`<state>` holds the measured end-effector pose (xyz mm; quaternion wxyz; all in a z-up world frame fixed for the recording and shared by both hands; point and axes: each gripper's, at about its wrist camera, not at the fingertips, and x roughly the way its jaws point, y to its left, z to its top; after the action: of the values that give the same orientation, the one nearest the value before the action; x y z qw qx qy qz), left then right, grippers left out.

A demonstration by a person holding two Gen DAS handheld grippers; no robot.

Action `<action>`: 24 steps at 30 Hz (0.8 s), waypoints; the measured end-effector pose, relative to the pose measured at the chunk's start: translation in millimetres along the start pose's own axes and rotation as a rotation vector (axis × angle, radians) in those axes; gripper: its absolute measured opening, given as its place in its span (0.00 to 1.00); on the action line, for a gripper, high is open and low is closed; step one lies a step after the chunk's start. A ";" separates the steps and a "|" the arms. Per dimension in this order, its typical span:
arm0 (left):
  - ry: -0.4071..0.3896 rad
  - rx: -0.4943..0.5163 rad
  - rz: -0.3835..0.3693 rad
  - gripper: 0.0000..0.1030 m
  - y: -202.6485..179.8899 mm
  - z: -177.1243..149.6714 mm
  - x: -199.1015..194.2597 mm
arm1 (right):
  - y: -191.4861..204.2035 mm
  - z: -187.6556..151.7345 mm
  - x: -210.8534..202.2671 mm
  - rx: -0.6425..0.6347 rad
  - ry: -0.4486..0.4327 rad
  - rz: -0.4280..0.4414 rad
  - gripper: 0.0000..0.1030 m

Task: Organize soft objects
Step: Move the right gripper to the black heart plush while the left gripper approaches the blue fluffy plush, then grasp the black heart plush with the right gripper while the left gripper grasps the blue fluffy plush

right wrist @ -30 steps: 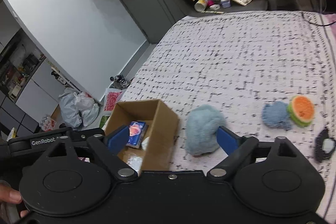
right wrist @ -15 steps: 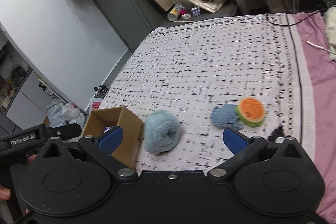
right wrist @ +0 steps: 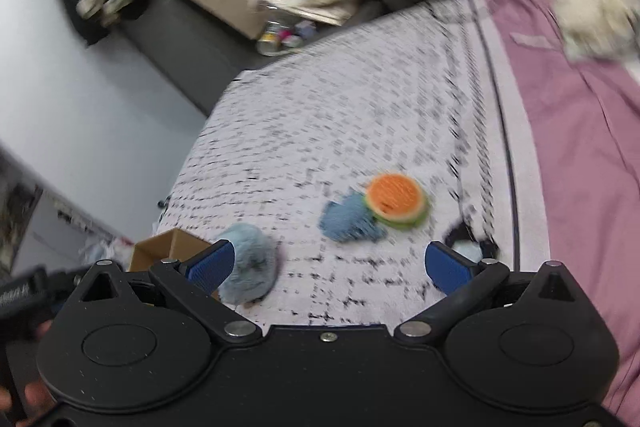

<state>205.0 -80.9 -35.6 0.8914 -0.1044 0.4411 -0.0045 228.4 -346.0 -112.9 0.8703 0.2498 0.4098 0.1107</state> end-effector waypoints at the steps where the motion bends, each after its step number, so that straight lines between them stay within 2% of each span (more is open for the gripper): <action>1: 0.010 0.004 0.006 1.00 -2.4 -1.5 3.5 | -6.1 0.9 2.3 0.033 0.009 0.015 1.00; 7: 0.028 0.016 0.027 0.99 -11.3 -6.2 24.6 | -26.0 4.1 15.0 0.117 0.052 0.036 1.00; 13: 0.047 -0.015 0.052 0.99 -9.5 -4.0 51.5 | -52.8 4.9 32.1 0.241 0.089 -0.020 1.00; 18: 0.058 -0.006 0.054 0.99 -6.2 -3.8 75.4 | -66.3 5.5 43.7 0.299 0.100 -0.055 1.00; 24: 0.075 0.007 0.072 0.97 -2.3 -2.7 103.7 | -76.8 6.9 60.0 0.327 0.110 -0.140 0.99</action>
<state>266.5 -94.0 -118.3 0.8742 -0.0849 0.4775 0.0222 271.1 -389.9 -189.1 0.7999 0.3523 0.4857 -0.0046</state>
